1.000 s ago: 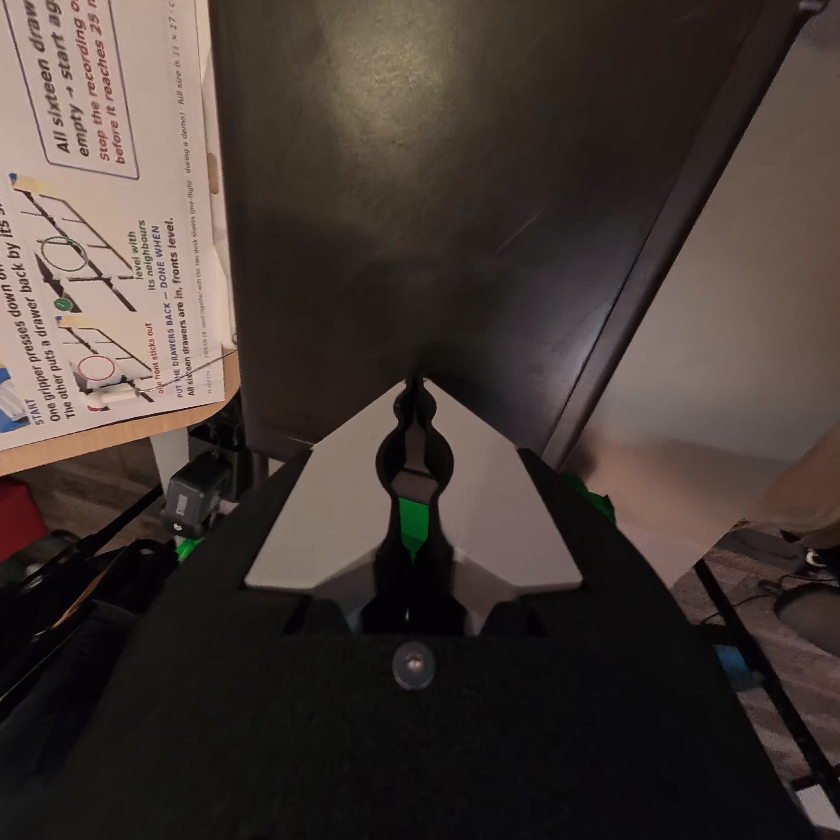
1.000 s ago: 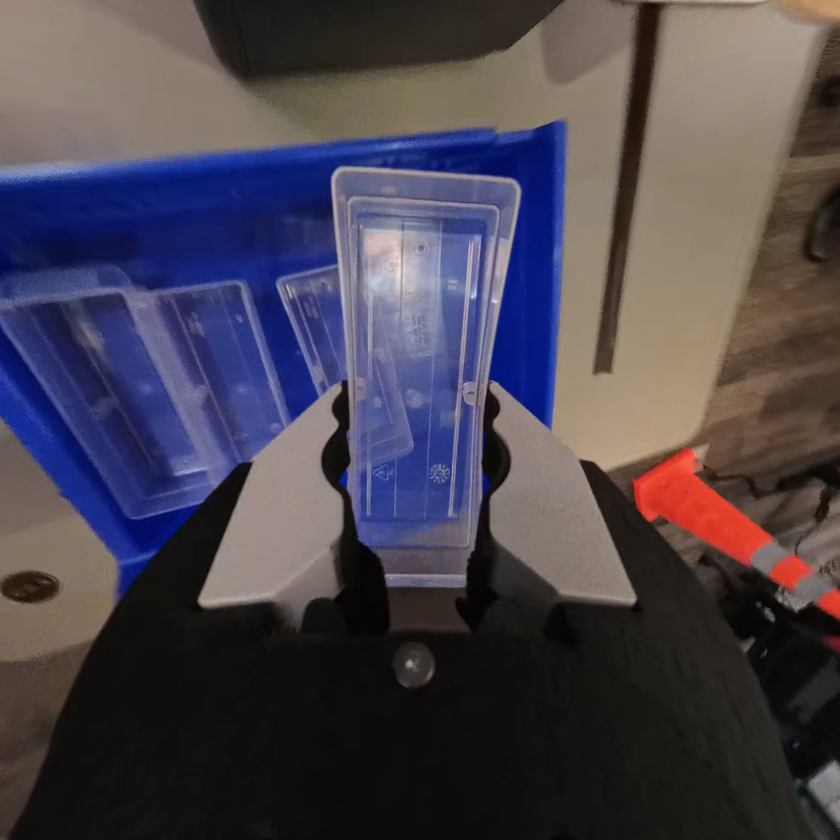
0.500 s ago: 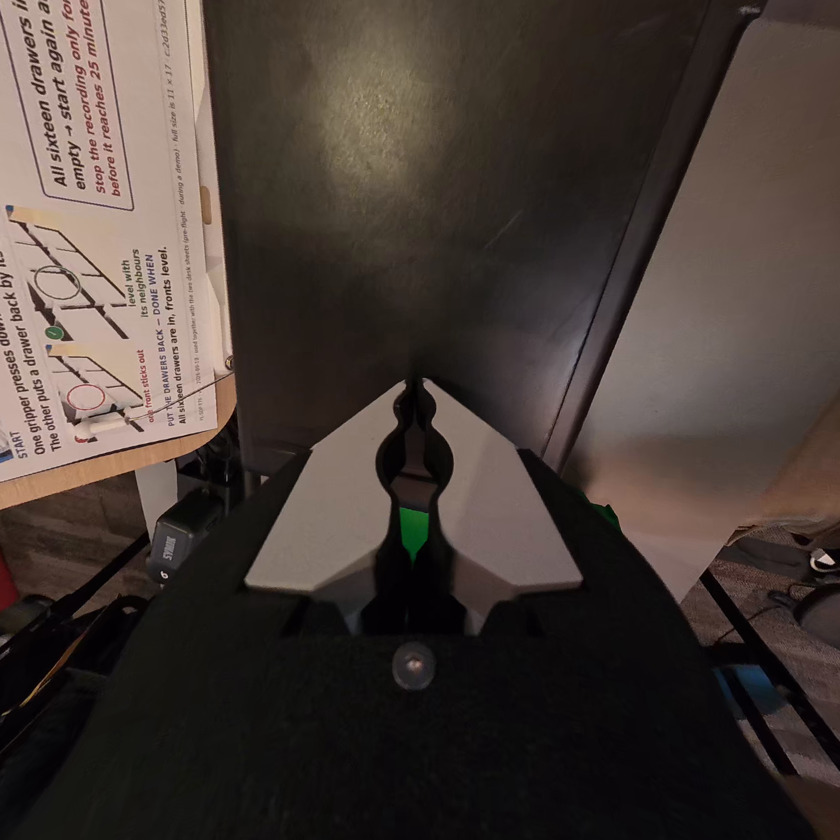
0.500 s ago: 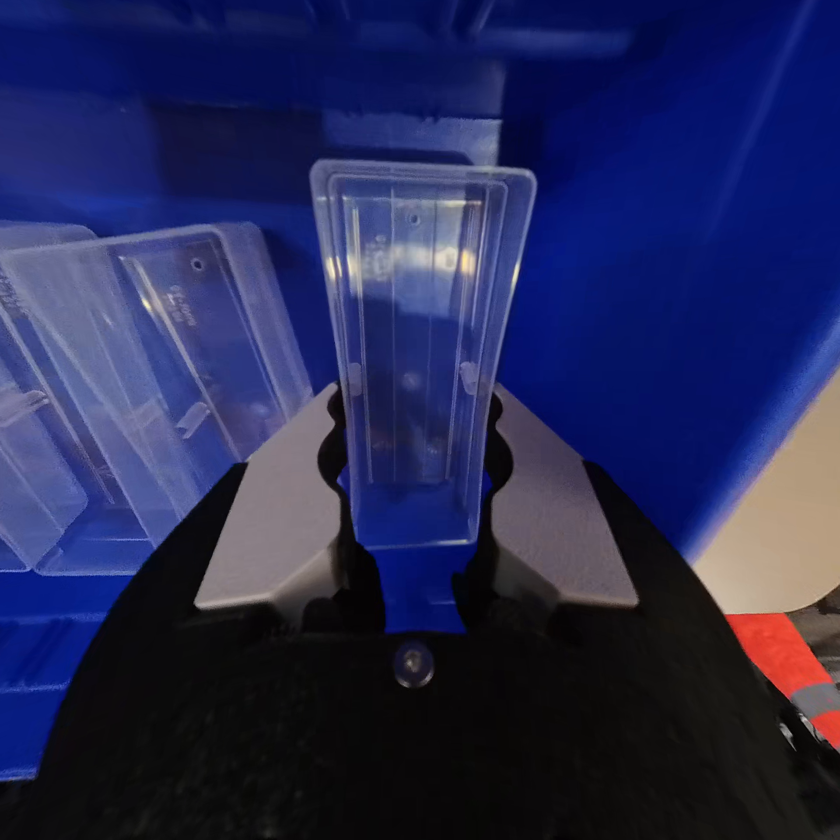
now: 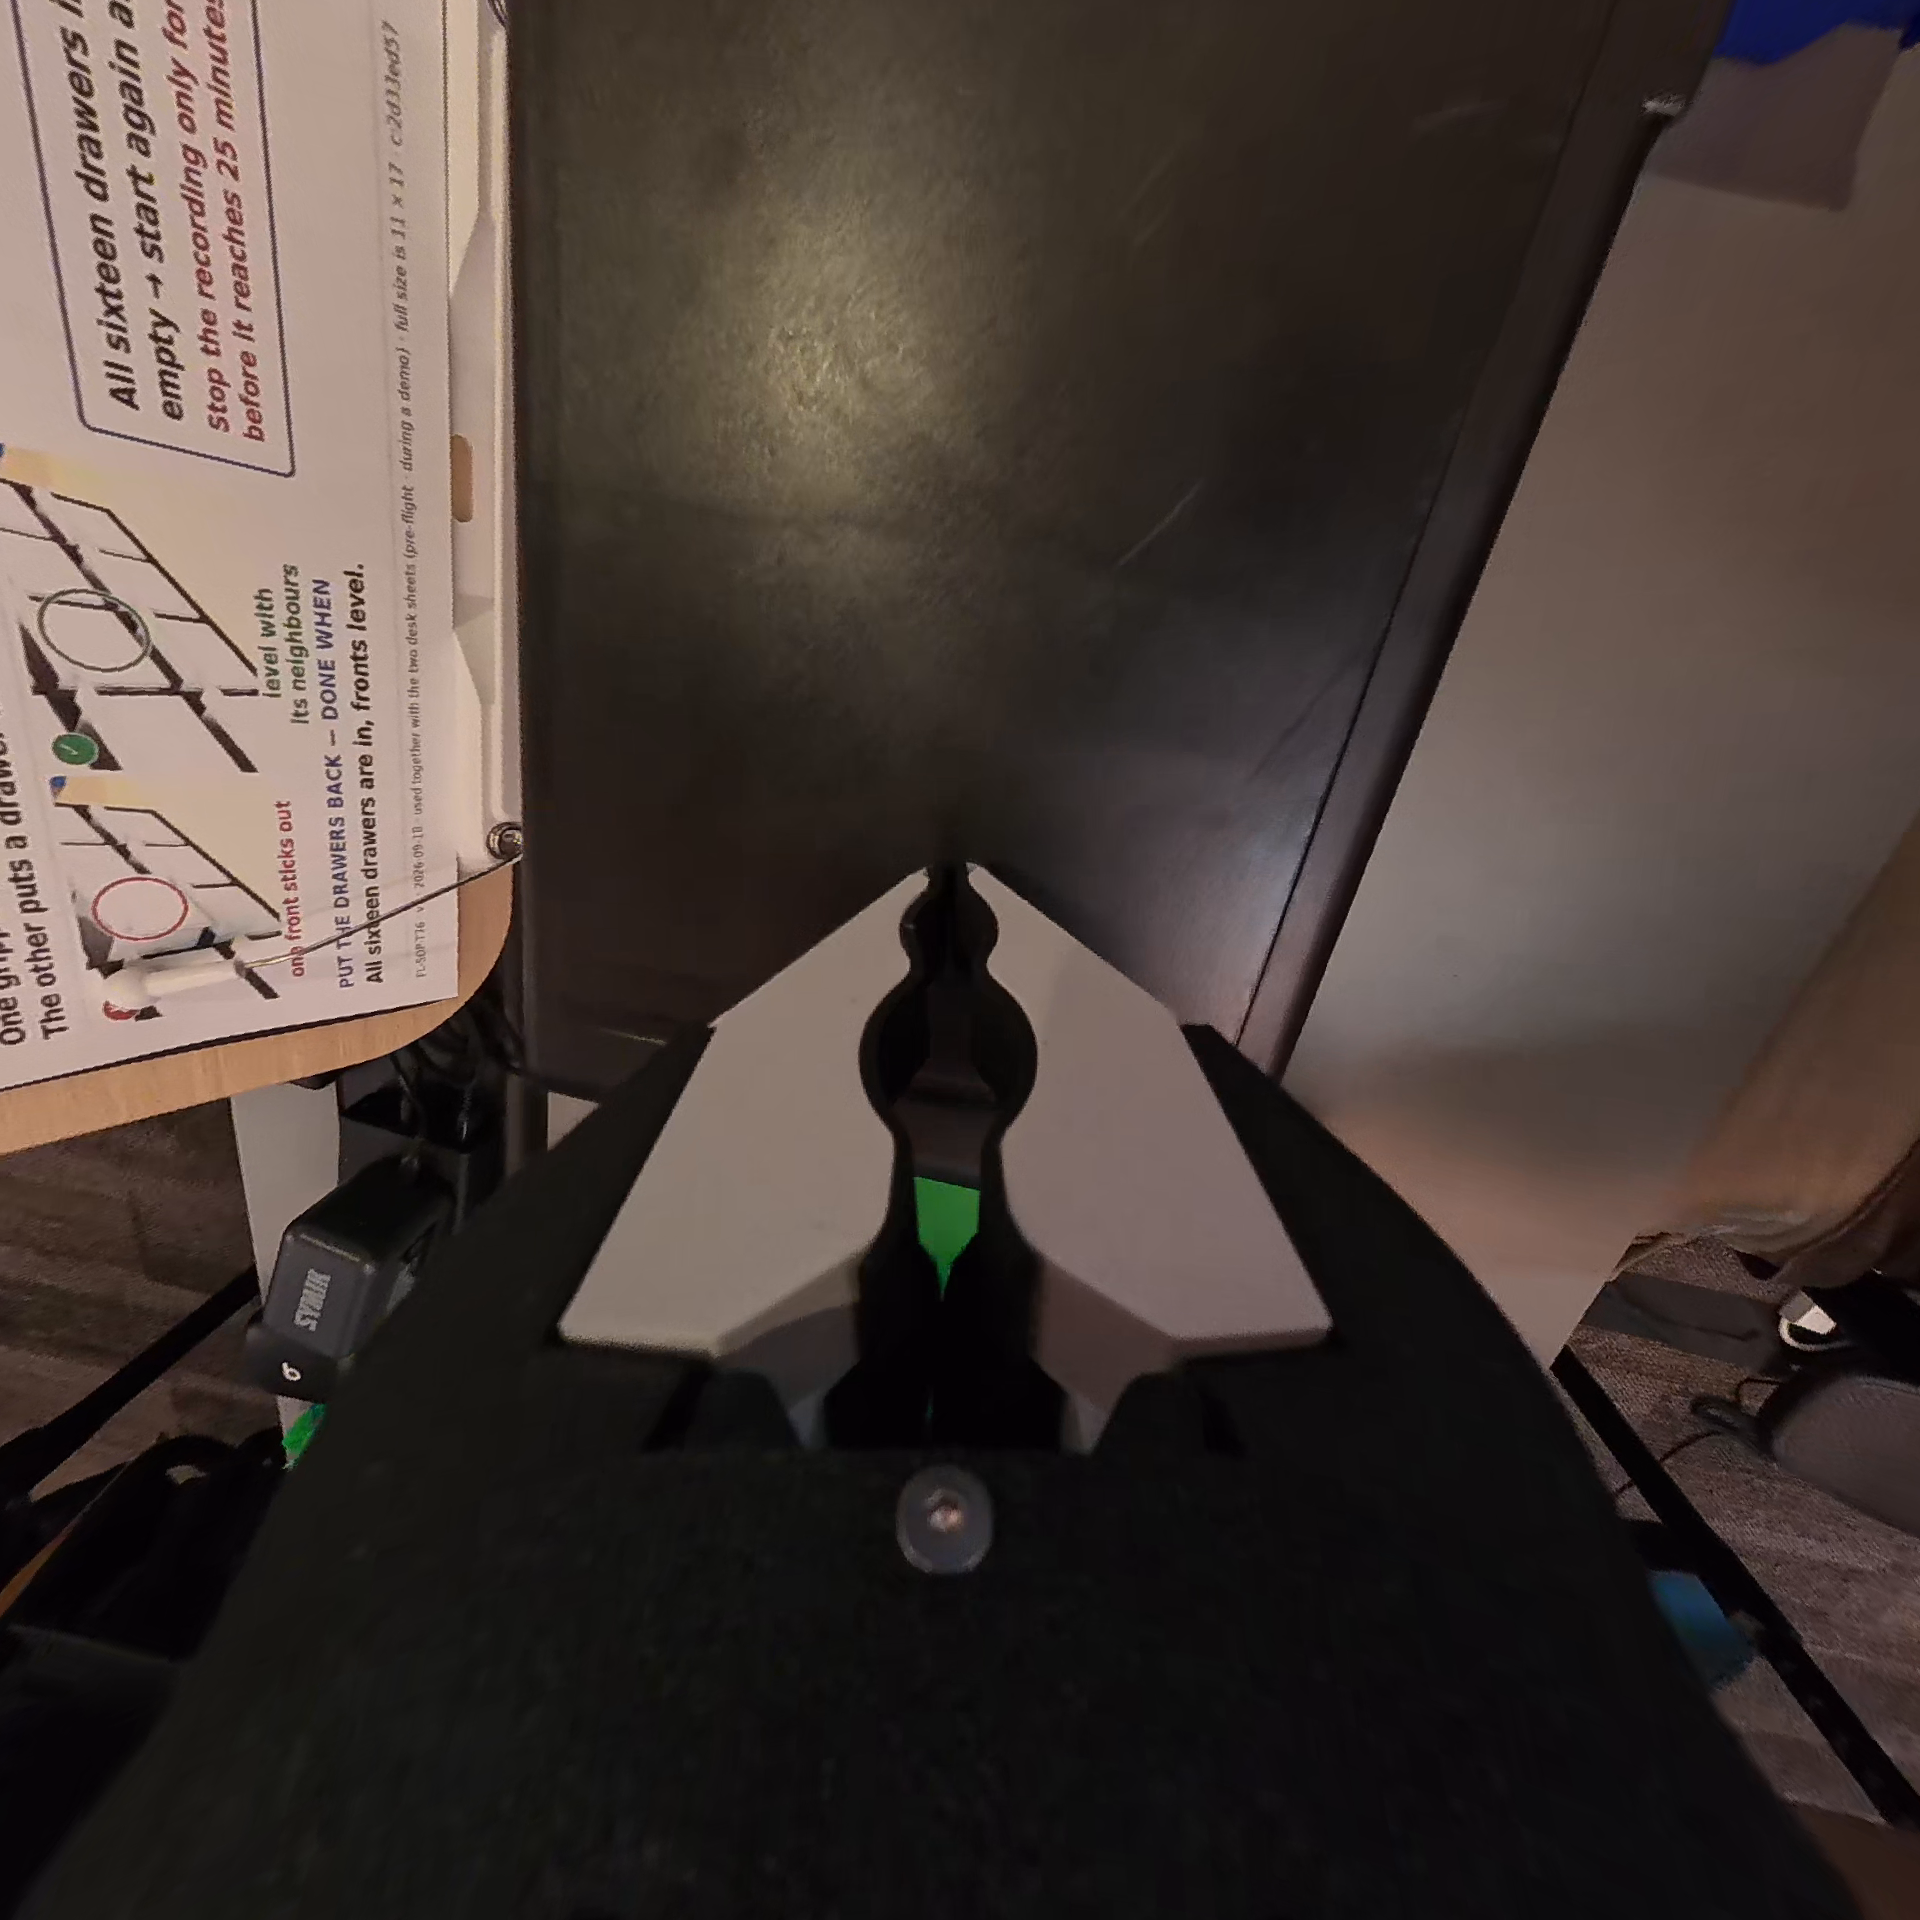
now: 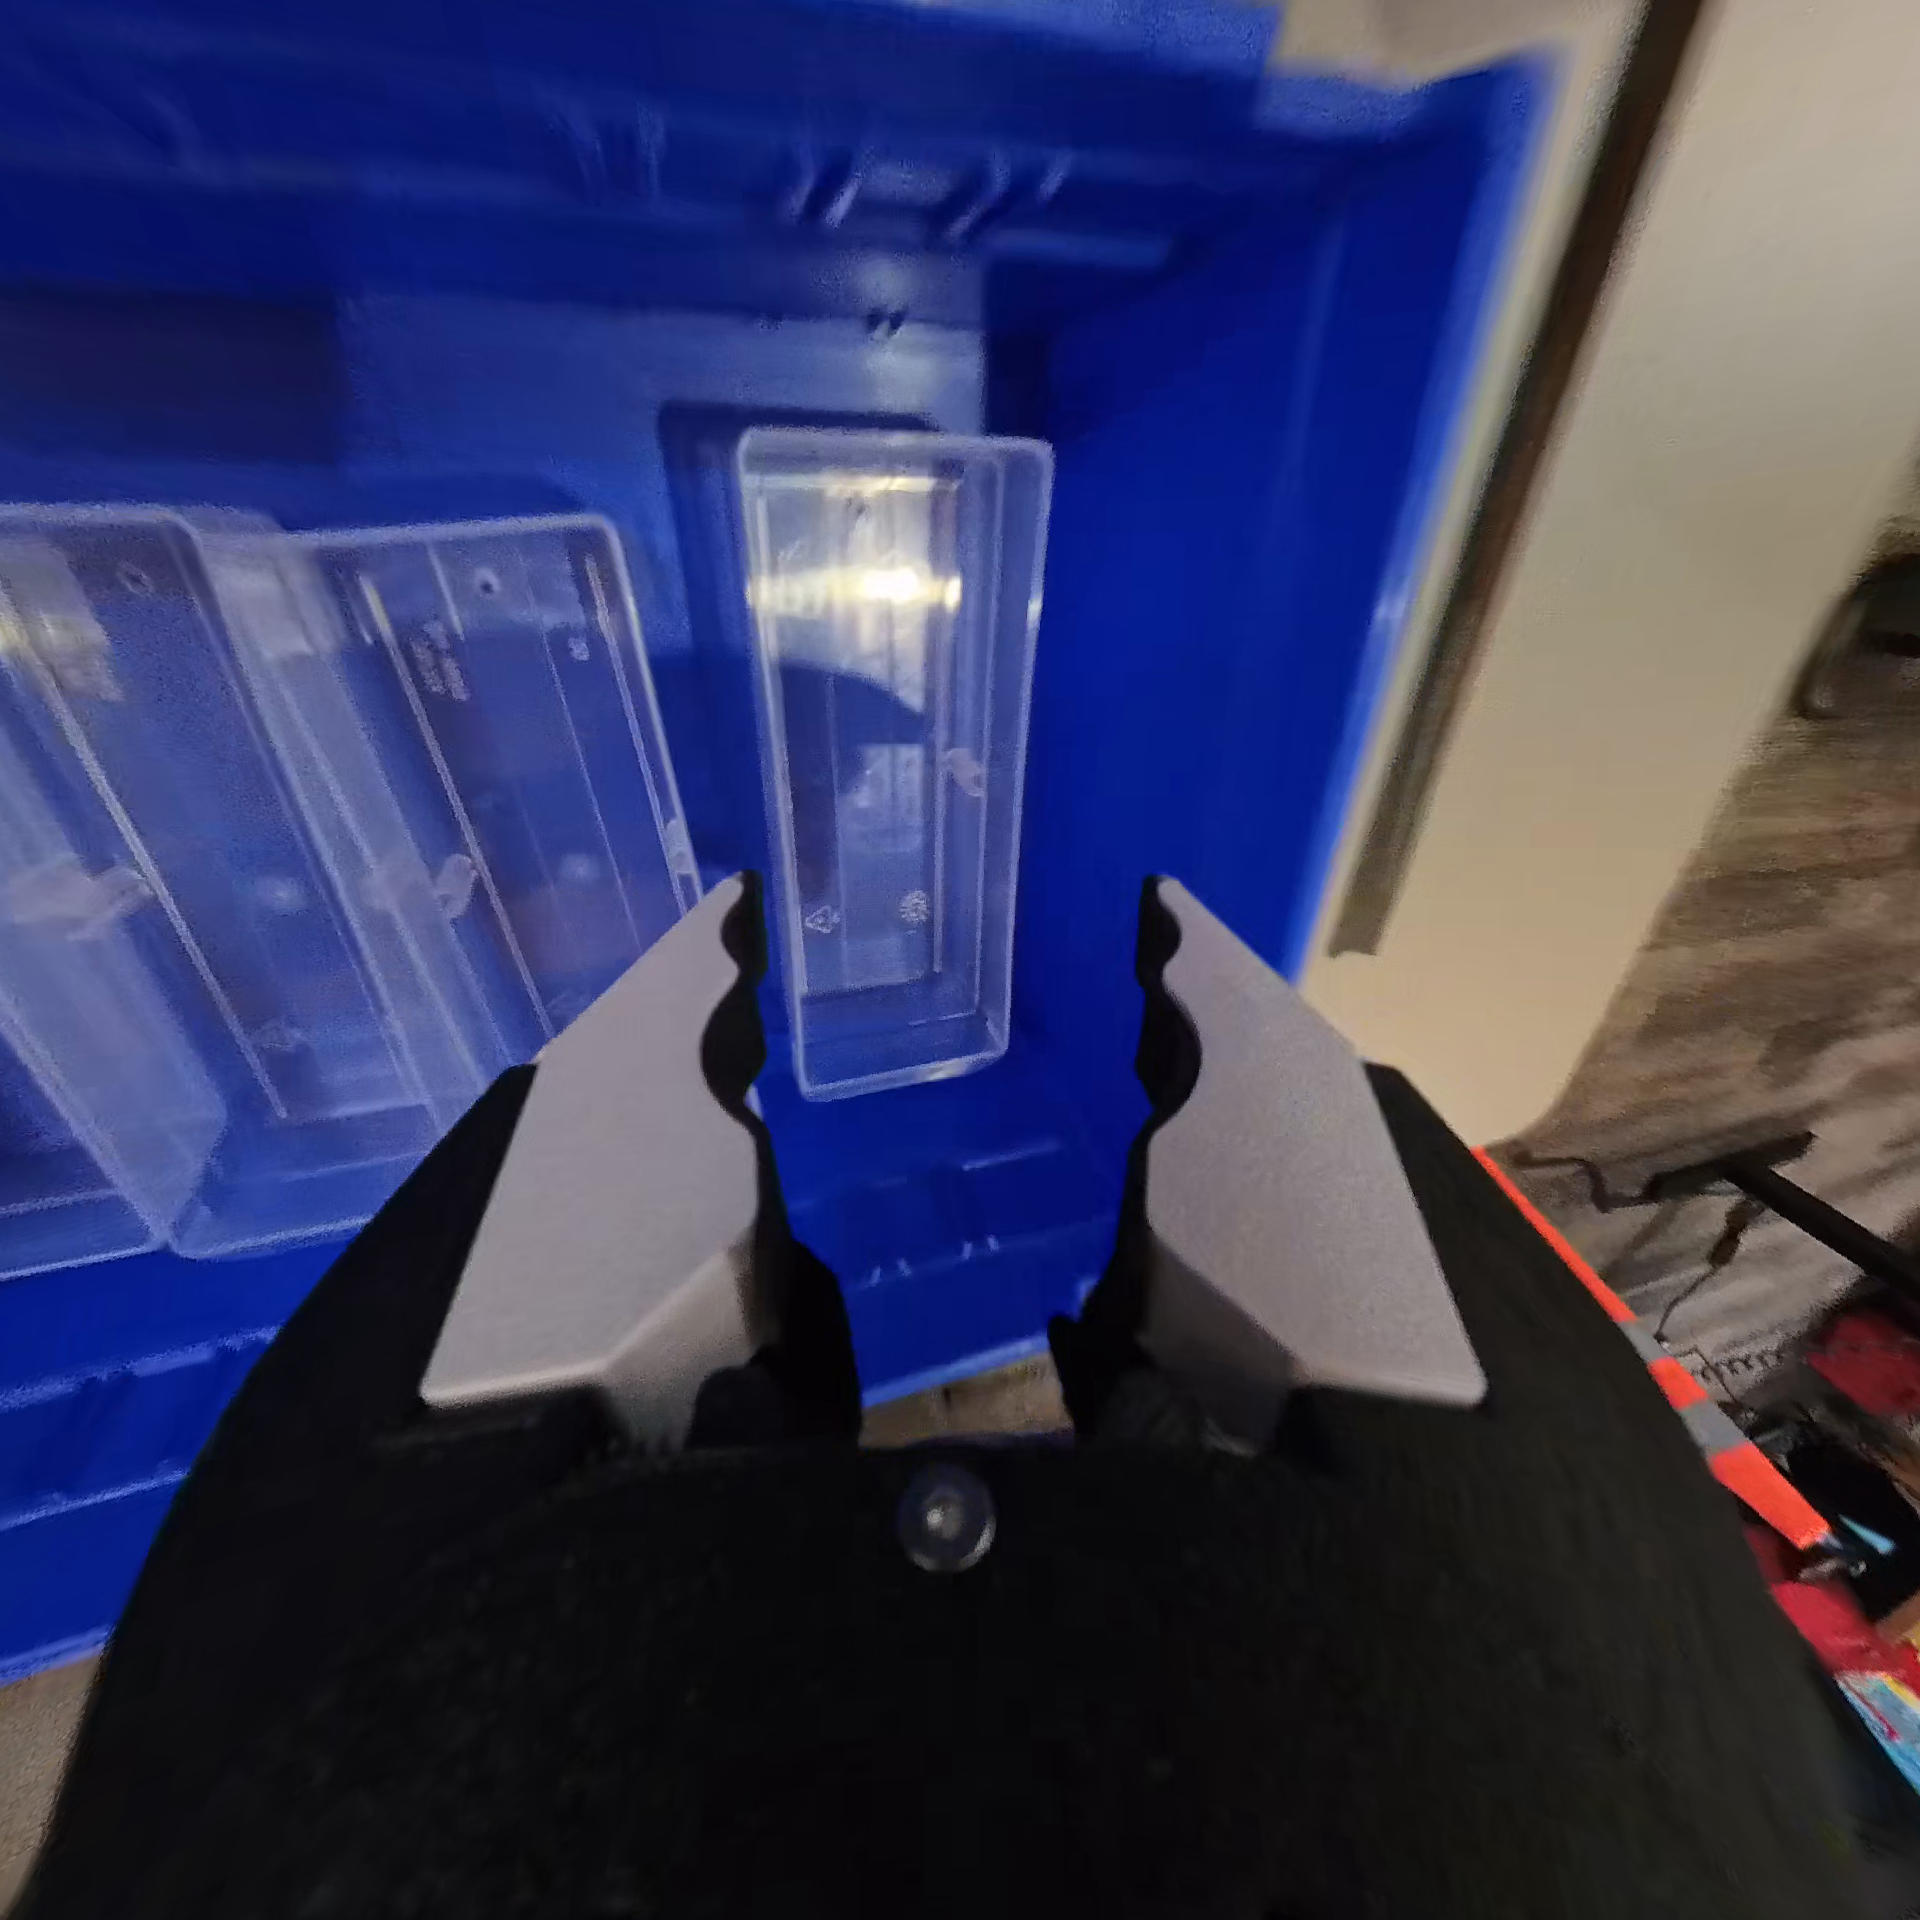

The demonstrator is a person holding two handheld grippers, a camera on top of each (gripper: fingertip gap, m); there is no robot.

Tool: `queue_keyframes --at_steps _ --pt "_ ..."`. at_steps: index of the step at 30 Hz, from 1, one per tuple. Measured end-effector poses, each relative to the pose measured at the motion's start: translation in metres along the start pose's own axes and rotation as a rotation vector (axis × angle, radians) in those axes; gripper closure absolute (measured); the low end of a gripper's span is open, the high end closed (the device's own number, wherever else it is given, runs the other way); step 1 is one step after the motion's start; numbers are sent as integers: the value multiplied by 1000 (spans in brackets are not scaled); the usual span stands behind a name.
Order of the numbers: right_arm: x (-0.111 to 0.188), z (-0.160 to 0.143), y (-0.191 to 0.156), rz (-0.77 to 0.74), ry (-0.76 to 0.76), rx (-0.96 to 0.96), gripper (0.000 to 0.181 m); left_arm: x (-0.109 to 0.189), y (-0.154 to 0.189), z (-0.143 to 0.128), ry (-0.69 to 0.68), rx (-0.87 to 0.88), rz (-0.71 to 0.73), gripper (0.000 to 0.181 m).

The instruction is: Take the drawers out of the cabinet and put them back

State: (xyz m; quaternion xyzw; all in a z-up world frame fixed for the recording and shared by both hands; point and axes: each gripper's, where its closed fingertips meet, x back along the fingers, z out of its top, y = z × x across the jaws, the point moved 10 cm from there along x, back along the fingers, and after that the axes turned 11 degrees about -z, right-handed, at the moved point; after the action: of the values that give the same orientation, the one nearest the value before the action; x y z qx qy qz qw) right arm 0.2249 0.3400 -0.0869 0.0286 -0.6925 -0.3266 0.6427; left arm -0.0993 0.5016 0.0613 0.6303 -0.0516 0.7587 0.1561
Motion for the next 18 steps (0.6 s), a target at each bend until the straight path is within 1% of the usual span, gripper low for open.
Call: queue_keyframes --at_steps 2,4,5,6,7,9,10,11,12,13,15,16,18 --pt "33 6 1 -128 85 -106 113 0 0 1 -6 12 -4 181" --pt "72 11 -5 -271 145 -285 113 0 0 2 -15 18 3 181" --pt "92 13 -13 -326 166 -399 113 0 1 2 -21 19 8 181" --pt "111 13 -26 -363 197 -520 113 -1 1 3 -28 21 14 181" --pt "128 14 -41 -390 261 -660 113 -1 2 4 -36 20 24 181" --pt "153 12 -78 -424 451 -935 109 -1 4 5 -53 17 44 181" --pt "161 8 -94 -505 538 -1075 110 -2 5 6 -61 15 53 181" --pt "164 4 -113 -548 608 -1200 110 -2 6 7 -70 12 60 181" --pt "166 4 -134 -540 668 -1301 110 -2 6 8 -77 12 66 181" --pt "167 3 -154 -530 669 -1406 110 -2 7 8 -84 12 70 181" --pt "167 5 -199 -518 588 -1593 110 -3 8 9 -94 15 83 181" --pt "165 12 -222 -502 577 -1633 110 -3 9 10 -100 11 92 181" --pt "160 23 -266 -539 504 -1650 110 -4 10 10 -106 11 105 181"
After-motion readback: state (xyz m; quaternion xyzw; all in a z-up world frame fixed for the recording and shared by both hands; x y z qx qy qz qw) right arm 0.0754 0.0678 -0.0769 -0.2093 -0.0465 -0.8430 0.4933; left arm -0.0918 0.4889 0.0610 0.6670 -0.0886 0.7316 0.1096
